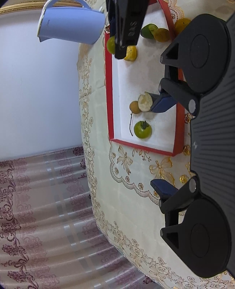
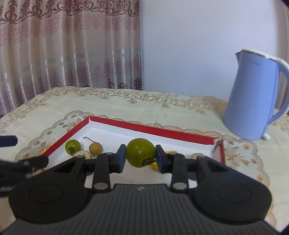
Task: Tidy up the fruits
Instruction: 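Carry the green tomato into the tray and open the right gripper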
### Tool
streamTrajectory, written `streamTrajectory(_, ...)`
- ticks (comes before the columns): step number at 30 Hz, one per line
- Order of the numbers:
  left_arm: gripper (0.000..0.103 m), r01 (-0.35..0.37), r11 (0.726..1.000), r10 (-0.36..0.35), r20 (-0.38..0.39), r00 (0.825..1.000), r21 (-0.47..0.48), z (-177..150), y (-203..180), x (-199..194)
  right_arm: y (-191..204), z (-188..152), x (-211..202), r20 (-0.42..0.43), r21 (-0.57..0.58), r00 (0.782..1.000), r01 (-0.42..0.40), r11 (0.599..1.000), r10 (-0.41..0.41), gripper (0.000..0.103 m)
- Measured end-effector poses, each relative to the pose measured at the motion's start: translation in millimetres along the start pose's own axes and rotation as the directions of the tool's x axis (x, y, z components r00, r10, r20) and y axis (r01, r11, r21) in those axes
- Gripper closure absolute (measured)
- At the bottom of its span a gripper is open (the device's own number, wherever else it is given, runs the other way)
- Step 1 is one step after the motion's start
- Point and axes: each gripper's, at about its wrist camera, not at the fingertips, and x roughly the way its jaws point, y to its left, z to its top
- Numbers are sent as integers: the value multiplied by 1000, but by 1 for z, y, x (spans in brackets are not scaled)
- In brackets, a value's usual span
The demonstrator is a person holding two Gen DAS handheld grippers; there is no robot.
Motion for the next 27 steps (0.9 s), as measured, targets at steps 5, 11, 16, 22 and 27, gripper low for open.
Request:
streamTrajectory(5, 22, -12, 1000, 12, -5, 1000, -5, -4, 8, -1, 6, 7, 18, -18, 5, 1000, 4, 1000, -4, 71)
streamTrajectory(11, 22, -16, 1000, 16, -18, 1000, -15, -10, 16, -3, 8, 10, 33, -36, 20, 999, 14, 1000, -13, 71)
streamTrajectory(16, 22, -10, 999, 9, -35, 999, -32, -19, 24, -6, 7, 9, 46, -57, 28, 998, 32, 999, -31, 71)
streamTrajectory(22, 22, -19, 999, 17, -55, 998, -36, -25, 30, -6, 5, 7, 63, -87, 47, 995, 58, 997, -54, 70)
streamTrajectory(27, 22, -28, 999, 26, -61, 998, -41, -26, 32, -6, 7, 6, 63, -94, 31, 994, 64, 997, -61, 54)
